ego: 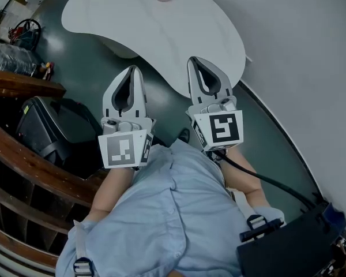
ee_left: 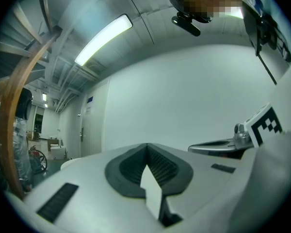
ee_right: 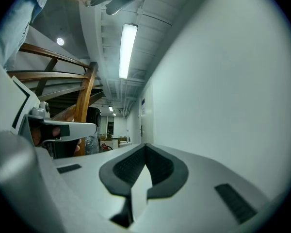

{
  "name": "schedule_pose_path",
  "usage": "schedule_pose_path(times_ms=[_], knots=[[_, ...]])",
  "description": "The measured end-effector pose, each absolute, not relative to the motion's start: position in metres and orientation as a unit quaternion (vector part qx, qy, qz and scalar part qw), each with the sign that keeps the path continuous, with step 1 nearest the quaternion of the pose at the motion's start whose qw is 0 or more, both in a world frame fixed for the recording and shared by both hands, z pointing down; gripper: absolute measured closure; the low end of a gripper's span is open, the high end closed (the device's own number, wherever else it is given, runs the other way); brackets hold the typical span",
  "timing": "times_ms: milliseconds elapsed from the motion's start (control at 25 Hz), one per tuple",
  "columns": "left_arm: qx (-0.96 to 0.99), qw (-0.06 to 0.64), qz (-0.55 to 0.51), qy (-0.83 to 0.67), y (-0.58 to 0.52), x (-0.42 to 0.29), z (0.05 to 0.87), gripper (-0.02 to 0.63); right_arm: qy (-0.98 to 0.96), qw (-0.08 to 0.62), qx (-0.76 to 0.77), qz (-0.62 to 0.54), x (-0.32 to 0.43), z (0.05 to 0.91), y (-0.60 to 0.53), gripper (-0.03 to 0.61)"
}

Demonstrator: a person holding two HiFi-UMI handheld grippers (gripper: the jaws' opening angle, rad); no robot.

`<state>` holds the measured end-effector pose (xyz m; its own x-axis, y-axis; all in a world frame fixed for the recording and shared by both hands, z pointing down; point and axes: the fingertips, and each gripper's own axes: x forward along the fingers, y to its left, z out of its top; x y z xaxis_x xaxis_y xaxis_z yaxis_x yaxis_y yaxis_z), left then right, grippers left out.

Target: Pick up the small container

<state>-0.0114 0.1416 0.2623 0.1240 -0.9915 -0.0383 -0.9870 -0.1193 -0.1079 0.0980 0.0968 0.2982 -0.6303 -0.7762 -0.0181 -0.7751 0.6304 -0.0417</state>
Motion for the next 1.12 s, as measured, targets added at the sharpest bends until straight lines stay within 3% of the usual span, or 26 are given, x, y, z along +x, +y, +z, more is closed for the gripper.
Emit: schedule_pose_path(times_ms=[1120], knots=[[-0.806,0.058,0.023,0.588,0.005,-0.142,0.249,0.615,0.862,0.016,-0.507,-0.001,-0.021,0.285,-0.015,0.577]])
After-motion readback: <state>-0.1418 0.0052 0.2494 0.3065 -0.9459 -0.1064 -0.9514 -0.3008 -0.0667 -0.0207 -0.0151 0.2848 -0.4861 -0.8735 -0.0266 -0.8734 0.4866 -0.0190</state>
